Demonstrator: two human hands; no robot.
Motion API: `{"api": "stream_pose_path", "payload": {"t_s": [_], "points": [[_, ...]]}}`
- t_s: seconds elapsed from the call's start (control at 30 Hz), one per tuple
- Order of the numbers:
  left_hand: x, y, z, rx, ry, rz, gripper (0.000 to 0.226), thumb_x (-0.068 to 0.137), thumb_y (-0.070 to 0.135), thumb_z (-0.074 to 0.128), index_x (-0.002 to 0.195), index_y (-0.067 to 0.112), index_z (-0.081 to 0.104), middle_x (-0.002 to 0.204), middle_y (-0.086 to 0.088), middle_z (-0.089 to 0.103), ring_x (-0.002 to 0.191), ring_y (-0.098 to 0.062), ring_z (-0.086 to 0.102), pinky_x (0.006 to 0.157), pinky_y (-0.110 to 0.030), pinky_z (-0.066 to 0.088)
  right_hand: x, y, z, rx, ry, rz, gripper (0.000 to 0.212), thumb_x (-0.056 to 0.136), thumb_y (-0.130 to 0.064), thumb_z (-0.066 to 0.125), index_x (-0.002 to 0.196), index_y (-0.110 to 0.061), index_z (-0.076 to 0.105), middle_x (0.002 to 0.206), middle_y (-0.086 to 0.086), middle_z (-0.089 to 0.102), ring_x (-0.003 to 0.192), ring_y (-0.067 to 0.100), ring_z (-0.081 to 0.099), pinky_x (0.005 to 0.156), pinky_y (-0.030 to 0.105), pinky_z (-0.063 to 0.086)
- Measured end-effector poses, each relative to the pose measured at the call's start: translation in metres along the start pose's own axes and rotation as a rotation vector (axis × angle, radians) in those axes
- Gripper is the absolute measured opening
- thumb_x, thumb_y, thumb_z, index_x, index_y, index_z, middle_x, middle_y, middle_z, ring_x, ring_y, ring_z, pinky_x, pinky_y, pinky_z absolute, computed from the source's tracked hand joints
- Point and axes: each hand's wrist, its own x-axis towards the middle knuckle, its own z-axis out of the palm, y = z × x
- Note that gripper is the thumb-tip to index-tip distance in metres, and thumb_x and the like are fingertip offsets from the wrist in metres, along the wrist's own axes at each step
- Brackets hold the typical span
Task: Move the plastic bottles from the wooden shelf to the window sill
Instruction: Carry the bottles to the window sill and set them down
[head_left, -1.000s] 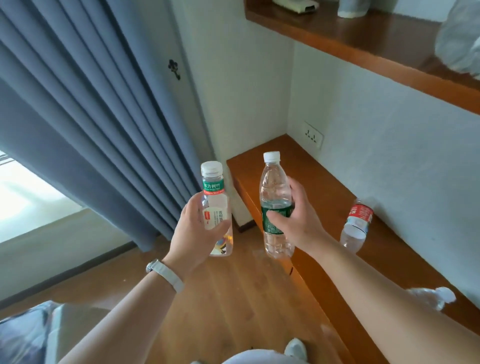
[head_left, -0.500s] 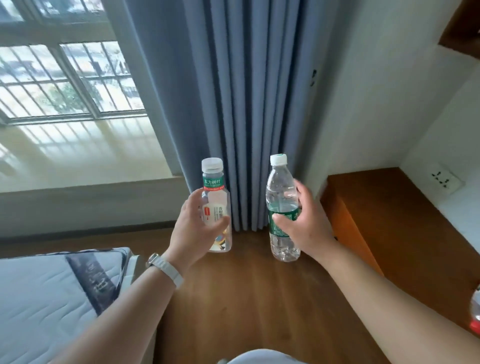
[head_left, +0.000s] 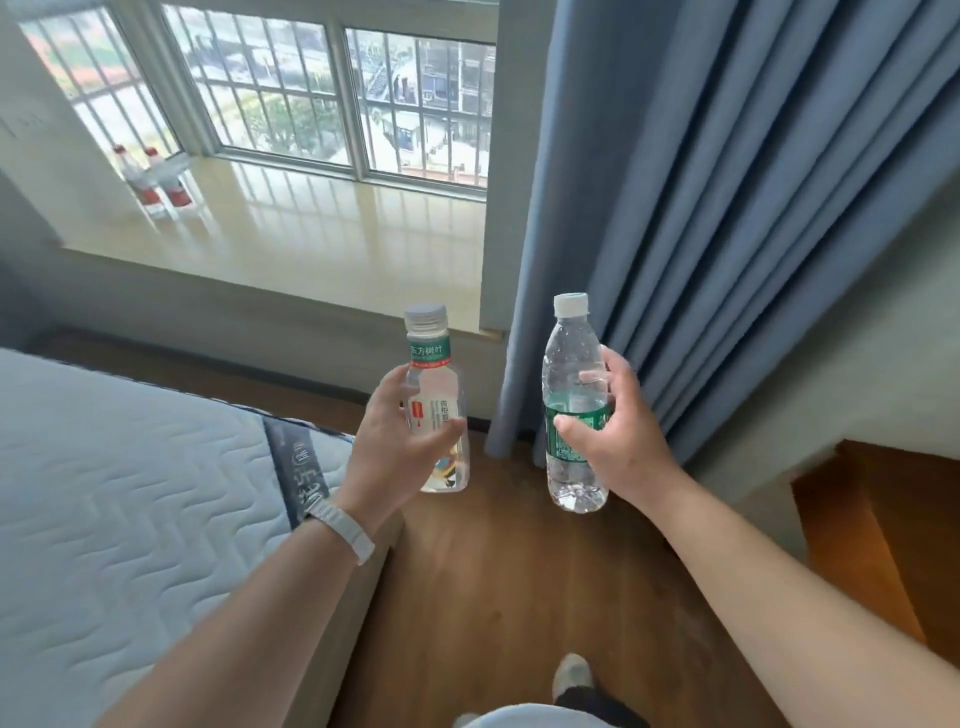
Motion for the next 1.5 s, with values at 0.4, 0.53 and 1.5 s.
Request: {"api": "stream_pose_path", "payload": {"t_s": [0.4, 0.53, 1.5], "points": [[0.093, -0.018, -0.013, 0.050, 0.142, -0.077, 0.070, 0.072, 0.041, 0.079, 0.133, 0.038, 0.045, 0.117, -0.001, 0.061, 0.100, -0.019, 0.067, 0.077, -0.030, 0.059, 0.126, 0.007, 0.048, 0.046, -0.138, -0.020, 0.081, 0.076, -0.028, 0.073, 0.143, -0.039, 0.028, 0.125, -0.012, 0.053, 0.106, 0.004, 0.058, 0.094, 0.035, 0.048], [0.146, -0.006, 0.003, 0.087, 0.149, -0.104, 0.068, 0.077, 0.036, 0.082, 0.135, 0.036, 0.045, 0.117, 0.000, 0.062, 0.098, -0.014, 0.067, 0.074, -0.022, 0.055, 0.188, 0.012, 0.038, 0.039, -0.155, -0.039, 0.080, 0.082, -0.023, 0.073, 0.145, -0.039, 0.026, 0.127, -0.015, 0.052, 0.106, 0.003, 0.057, 0.086, 0.023, 0.043], [0.389, -0.043, -0.079, 0.145, 0.443, -0.199, 0.067, 0.069, 0.053, 0.074, 0.128, 0.047, 0.042, 0.119, 0.003, 0.058, 0.107, -0.017, 0.063, 0.090, -0.050, 0.056, 0.482, -0.046, 0.148, 0.056, -0.445, -0.199, 0.087, 0.068, -0.034, 0.067, 0.145, -0.038, 0.026, 0.114, -0.032, 0.047, 0.090, -0.020, 0.053, 0.080, 0.024, 0.044]]}}
